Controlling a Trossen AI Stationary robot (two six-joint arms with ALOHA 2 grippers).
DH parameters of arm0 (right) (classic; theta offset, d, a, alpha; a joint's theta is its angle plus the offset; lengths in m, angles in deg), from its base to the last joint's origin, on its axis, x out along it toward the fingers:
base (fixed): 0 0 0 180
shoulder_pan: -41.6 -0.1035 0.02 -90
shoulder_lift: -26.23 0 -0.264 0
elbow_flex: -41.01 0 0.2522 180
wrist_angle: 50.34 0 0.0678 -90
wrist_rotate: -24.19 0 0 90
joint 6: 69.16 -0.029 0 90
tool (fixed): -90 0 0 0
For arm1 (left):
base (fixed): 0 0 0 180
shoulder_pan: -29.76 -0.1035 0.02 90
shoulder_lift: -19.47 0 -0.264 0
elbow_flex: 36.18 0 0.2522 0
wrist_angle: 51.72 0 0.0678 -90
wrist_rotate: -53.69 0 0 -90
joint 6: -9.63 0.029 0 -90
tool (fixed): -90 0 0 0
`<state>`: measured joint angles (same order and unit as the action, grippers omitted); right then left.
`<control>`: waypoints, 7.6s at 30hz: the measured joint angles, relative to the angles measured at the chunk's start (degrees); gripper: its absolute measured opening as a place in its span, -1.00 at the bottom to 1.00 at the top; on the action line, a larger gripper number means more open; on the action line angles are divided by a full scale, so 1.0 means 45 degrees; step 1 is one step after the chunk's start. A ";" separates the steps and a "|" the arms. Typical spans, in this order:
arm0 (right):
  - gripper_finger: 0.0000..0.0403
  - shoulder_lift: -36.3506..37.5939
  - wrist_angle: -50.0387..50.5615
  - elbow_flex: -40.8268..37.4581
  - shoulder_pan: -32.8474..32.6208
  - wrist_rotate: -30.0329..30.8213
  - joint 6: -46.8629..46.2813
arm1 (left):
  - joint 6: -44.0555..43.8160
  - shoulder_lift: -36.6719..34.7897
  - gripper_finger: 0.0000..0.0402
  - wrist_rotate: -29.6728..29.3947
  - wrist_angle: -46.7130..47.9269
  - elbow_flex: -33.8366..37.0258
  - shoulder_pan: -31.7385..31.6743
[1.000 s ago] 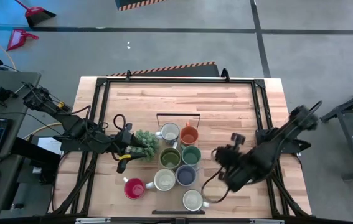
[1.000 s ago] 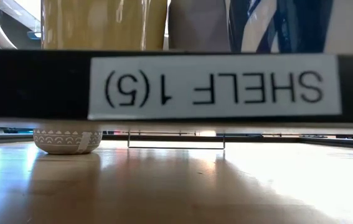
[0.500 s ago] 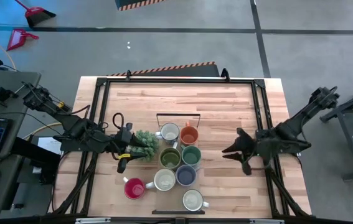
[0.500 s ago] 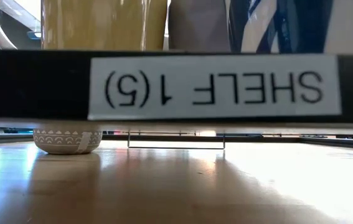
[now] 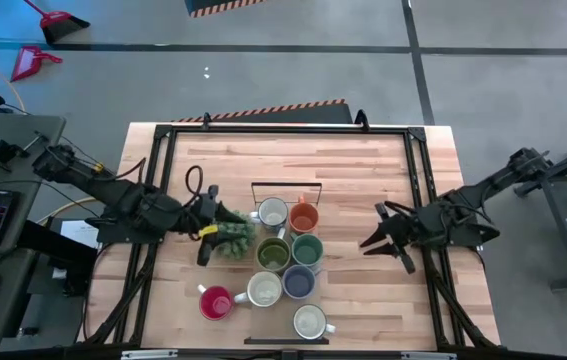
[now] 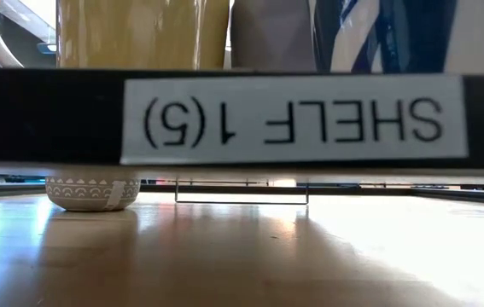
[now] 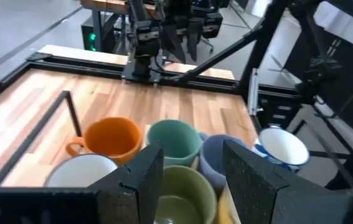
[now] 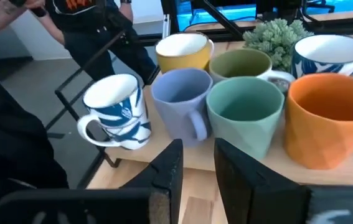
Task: Place coffee mugs
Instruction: Put the red mug on the shelf
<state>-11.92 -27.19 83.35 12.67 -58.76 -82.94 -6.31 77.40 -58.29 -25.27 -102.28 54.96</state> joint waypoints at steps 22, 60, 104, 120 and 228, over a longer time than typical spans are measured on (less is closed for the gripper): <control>-0.64 0.0574 -0.1395 -0.1224 0.2688 -0.1285 -0.0046 | -0.0426 -0.1982 -0.23 0.3660 0.1639 -0.0010 -0.4202; -0.64 0.0564 -0.0749 -0.1210 0.2688 0.0409 -0.0938 | -1.0420 0.2358 -0.23 0.5708 0.8288 -0.0617 0.1211; -0.64 0.0564 0.0258 -0.1210 0.2688 -0.0467 -0.1842 | -1.2251 0.6329 -0.23 0.5679 0.6150 -0.0607 0.2918; -0.64 0.0569 0.0939 -0.1210 0.2688 -0.0476 -0.1841 | -1.0638 0.6329 -0.62 0.5762 0.6153 -0.0607 0.2350; -0.64 0.0569 0.3191 -0.1215 0.2683 -0.2200 -0.1181 | -1.4199 1.0477 -0.98 0.4703 1.0427 -0.9262 0.2543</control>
<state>-9.36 -12.83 77.88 24.74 -68.66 -88.25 -70.20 124.55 -37.13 21.65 -143.96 66.41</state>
